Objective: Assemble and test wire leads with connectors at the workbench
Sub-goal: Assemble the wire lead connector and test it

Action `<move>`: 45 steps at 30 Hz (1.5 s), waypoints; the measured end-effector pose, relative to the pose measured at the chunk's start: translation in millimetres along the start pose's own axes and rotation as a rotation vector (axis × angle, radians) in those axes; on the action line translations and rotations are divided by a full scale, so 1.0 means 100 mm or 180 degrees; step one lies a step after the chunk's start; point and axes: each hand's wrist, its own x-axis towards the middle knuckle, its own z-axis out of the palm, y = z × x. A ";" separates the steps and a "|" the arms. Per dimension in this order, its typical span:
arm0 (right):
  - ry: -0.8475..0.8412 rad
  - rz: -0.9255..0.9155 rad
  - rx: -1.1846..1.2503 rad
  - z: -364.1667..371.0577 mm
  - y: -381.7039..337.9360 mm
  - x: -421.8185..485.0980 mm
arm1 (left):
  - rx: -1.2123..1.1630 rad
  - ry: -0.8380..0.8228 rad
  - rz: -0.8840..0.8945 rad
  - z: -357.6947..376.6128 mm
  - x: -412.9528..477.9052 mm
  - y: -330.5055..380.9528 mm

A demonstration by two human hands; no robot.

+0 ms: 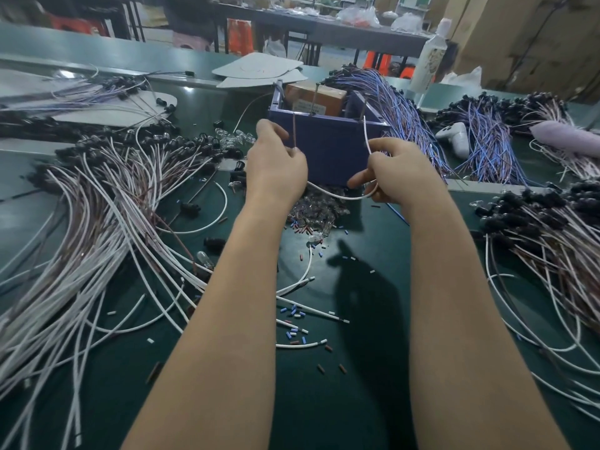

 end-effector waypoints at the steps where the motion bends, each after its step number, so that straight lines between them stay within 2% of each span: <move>1: -0.0007 -0.0011 -0.0010 0.00 0.00 0.00 | 0.0056 0.0062 0.0044 0.00 -0.01 0.01; 6: -0.0032 -0.0006 -0.0049 -0.01 -0.01 0.00 | 0.0466 0.0210 0.0296 0.01 -0.01 0.04; 13: -0.0004 -0.0015 -0.0067 -0.02 -0.01 0.00 | 0.0716 -0.0575 0.0145 0.05 0.01 0.06; 23: 0.0040 -0.0016 -0.0064 -0.01 0.00 -0.02 | 0.0597 -0.0720 0.0358 0.07 0.00 0.02; 41: 0.0170 -0.0101 -0.0342 -0.02 0.04 0.00 | 0.0244 -0.0920 0.0230 -0.03 0.02 -0.02; 43: 0.0345 -0.0176 -0.0599 -0.01 0.03 0.00 | 0.0229 -0.0960 0.0220 -0.04 0.02 -0.02; 45: 0.1096 -0.0423 -0.1010 0.00 -0.02 0.00 | 0.0265 -0.1060 0.0186 -0.05 0.03 -0.03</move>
